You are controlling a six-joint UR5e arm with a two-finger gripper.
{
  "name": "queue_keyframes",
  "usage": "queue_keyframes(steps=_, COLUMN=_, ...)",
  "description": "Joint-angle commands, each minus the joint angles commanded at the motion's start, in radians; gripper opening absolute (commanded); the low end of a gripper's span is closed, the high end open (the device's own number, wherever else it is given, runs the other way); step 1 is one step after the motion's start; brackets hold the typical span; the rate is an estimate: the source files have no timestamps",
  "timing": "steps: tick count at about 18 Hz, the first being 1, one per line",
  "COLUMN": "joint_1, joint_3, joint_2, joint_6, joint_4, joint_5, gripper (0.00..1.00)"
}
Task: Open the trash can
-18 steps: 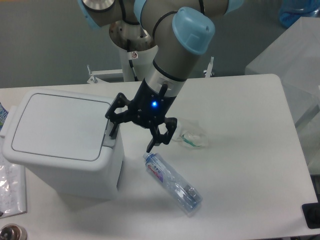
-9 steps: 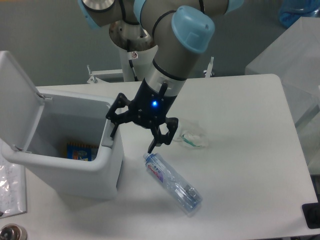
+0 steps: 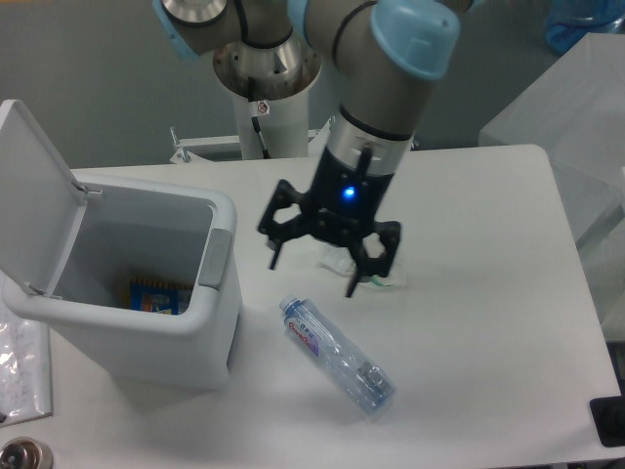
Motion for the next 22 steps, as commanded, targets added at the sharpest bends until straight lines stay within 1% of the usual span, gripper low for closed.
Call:
queue_keyframes(steps=3, joint_1=0.066, joint_3=-0.001, joint_2=-0.090, joint_6=0.077, joint_4=0.006, joint_5=0.014, gripper=1.00)
queue_keyframes(steps=5, joint_1=0.114, joint_3=0.005, joint_2=-0.103, joint_6=0.115, joint_4=0.003, joint_5=0.038, gripper=1.00)
queue_keyframes(steps=6, joint_1=0.121, joint_3=0.014, joint_2=-0.108, joint_6=0.138, joint_4=0.003, joint_5=0.040, gripper=1.00)
queue_keyframes(steps=9, joint_1=0.137, joint_3=0.035, joint_2=-0.172, joint_6=0.256, joint_4=0.005, joint_5=0.052, gripper=1.00)
queue_keyframes(steps=12, joint_1=0.137, joint_3=0.063, joint_2=-0.219, joint_6=0.379, joint_4=0.003, joint_5=0.208, gripper=1.00)
queue_keyframes(steps=14, joint_1=0.137, joint_3=0.066, joint_2=-0.232, joint_6=0.465, joint_4=0.000, joint_5=0.264, gripper=1.00)
queue_keyframes(steps=16, joint_1=0.140, joint_3=0.075, joint_2=-0.244, joint_6=0.517, joint_4=0.002, joint_5=0.270, gripper=1.00)
queue_keyframes(steps=19, joint_1=0.138, joint_3=0.091, joint_2=-0.247, joint_6=0.526, joint_4=0.002, joint_5=0.270, gripper=1.00)
queue_keyframes(steps=22, joint_1=0.137, joint_3=0.083, joint_2=-0.244, joint_6=0.526, joint_4=0.005, joint_5=0.272, gripper=1.00)
